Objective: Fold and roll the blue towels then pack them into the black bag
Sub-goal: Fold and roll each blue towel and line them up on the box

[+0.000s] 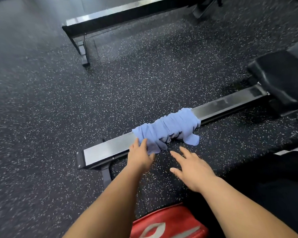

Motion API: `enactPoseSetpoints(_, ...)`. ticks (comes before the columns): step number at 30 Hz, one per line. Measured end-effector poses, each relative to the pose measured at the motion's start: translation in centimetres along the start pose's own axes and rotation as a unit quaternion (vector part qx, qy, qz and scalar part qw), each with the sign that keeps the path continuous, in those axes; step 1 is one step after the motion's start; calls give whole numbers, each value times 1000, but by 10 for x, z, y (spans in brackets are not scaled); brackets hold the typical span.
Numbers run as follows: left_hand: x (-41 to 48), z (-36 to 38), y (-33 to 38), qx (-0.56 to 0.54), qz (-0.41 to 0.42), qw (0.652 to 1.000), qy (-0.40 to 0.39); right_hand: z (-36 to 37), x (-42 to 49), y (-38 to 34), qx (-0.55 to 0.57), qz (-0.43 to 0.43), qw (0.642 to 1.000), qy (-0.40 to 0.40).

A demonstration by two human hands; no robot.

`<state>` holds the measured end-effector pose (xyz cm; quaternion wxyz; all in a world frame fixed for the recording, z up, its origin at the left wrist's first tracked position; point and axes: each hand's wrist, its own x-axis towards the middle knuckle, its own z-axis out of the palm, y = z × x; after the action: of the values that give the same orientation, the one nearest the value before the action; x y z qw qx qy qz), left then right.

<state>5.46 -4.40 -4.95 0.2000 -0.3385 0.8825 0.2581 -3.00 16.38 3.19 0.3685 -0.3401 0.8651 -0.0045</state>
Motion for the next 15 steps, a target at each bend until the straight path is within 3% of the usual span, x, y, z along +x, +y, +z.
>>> enactPoseSetpoints(7, 15, -8, -5, 22, 32, 999, 16, -3, 8, 1, 11, -6, 1000, 5)
enactPoseSetpoints(15, -2, -36, -12, -196, 28, 979, 54, -9, -1, 6, 31, 0, 999, 40)
